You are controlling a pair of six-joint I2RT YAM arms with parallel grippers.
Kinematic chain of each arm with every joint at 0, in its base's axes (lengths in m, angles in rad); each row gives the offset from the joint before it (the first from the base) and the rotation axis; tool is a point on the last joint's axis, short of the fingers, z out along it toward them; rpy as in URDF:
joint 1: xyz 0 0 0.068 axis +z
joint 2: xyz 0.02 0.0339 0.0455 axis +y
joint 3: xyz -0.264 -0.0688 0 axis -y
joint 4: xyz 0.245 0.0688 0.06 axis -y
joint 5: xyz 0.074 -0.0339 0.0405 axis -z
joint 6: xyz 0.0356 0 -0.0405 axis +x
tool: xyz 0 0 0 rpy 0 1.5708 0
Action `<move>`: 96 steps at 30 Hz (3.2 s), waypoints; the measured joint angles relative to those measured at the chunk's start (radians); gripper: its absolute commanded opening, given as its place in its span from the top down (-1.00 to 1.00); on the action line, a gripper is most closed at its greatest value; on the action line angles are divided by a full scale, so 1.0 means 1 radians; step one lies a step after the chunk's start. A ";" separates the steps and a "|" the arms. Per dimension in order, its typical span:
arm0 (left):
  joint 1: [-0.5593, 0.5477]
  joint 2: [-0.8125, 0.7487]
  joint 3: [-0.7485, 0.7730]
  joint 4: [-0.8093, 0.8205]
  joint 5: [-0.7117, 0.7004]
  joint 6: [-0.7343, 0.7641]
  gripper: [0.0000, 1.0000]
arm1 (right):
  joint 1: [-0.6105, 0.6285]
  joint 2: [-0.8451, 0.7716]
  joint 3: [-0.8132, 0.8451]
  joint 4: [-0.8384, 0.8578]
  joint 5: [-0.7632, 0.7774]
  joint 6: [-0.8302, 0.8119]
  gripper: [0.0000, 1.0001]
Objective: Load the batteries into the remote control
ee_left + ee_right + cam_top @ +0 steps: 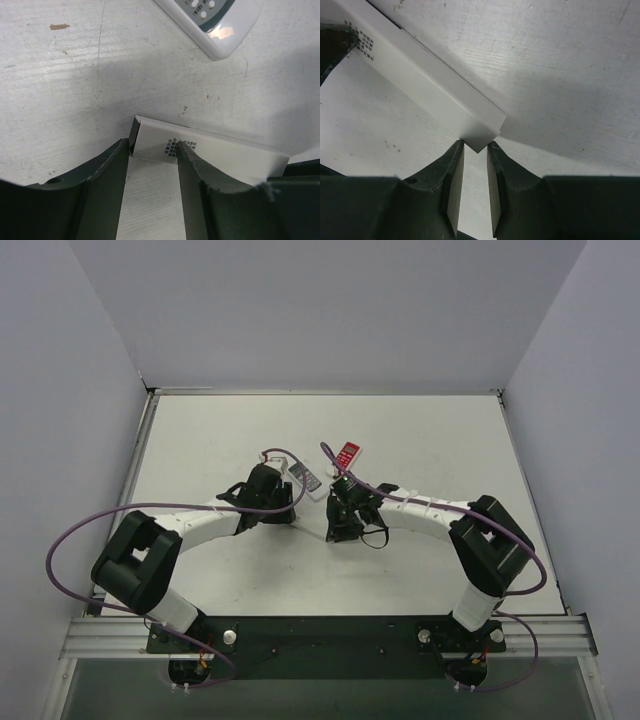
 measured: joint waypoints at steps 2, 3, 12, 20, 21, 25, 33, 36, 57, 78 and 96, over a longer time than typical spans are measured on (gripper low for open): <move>0.000 0.000 -0.005 0.012 0.004 -0.003 0.06 | -0.005 0.000 0.004 -0.006 0.000 -0.014 0.61; 0.000 0.000 -0.010 0.023 0.007 -0.004 0.07 | -0.009 0.002 0.007 -0.011 0.000 -0.020 0.61; 0.000 -0.032 -0.072 0.091 0.016 -0.057 0.24 | -0.025 0.045 0.075 -0.082 -0.019 -0.103 0.61; -0.012 -0.093 -0.148 0.127 0.018 -0.151 0.48 | -0.035 0.083 0.136 -0.154 -0.014 -0.157 0.60; -0.018 -0.107 -0.161 0.127 0.020 -0.163 0.52 | -0.035 0.083 0.140 -0.170 -0.006 -0.167 0.60; -0.060 -0.179 -0.223 0.105 0.035 -0.212 0.51 | -0.033 0.084 0.145 -0.202 0.022 -0.197 0.57; -0.083 -0.278 -0.280 -0.032 0.002 -0.253 0.27 | 0.001 0.066 0.145 -0.204 0.038 -0.253 0.20; -0.080 -0.322 -0.284 -0.069 -0.037 -0.257 0.11 | 0.005 0.016 0.144 -0.205 0.039 -0.297 -0.05; -0.064 -1.147 -0.179 -0.467 -0.464 -0.138 -0.66 | 0.020 0.148 0.254 -0.222 -0.100 -0.730 -0.30; -0.063 -1.437 -0.201 -0.562 -0.753 -0.093 -0.61 | 0.318 0.550 0.875 -0.200 -0.083 -0.365 -0.46; -0.037 -1.439 -0.201 -0.562 -0.726 -0.085 -0.63 | -0.039 0.348 0.667 -0.166 0.243 -0.630 -0.66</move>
